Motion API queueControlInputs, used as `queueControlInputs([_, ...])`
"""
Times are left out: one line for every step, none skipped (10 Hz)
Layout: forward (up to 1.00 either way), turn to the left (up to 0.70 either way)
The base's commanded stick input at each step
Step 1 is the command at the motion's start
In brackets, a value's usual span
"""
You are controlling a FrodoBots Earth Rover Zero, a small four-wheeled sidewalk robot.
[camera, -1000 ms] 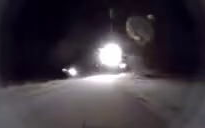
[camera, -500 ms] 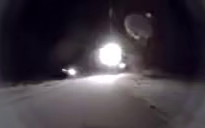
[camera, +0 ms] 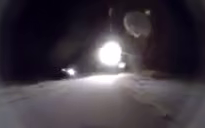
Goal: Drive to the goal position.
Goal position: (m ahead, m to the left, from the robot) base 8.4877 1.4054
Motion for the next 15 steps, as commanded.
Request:
queueControlInputs([1.00,0.00])
queueControlInputs([1.00,0.00])
queueControlInputs([1.00,0.00])
queueControlInputs([1.00,0.00])
queueControlInputs([1.00,0.00])
queueControlInputs([1.00,0.00])
queueControlInputs([1.00,0.00])
queueControlInputs([1.00,0.00])
queueControlInputs([1.00,0.00])
queueControlInputs([1.00,0.00])
queueControlInputs([1.00,0.00])
queueControlInputs([1.00,0.00])
queueControlInputs([1.00,0.00])
queueControlInputs([1.00,0.00])
queueControlInputs([1.00,0.00])
